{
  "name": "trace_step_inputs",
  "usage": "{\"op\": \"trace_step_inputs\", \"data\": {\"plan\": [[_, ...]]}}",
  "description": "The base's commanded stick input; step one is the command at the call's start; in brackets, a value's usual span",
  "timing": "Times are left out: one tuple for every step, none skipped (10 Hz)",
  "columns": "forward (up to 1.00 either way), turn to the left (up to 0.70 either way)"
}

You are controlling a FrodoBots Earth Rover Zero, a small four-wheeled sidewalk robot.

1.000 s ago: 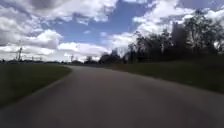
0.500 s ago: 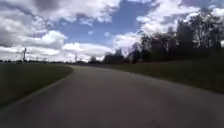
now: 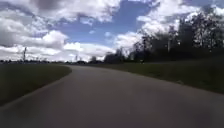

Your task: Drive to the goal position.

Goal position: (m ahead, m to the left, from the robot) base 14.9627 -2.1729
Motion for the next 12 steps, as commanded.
{"op": "trace_step_inputs", "data": {"plan": [[1.0, 0.06], [1.0, 0.08], [1.0, 0.1], [1.0, 0.12], [1.0, 0.13], [1.0, 0.13], [1.0, 0.13], [1.0, 0.13], [1.0, 0.13], [1.0, 0.13], [1.0, 0.13], [1.0, 0.13]]}}
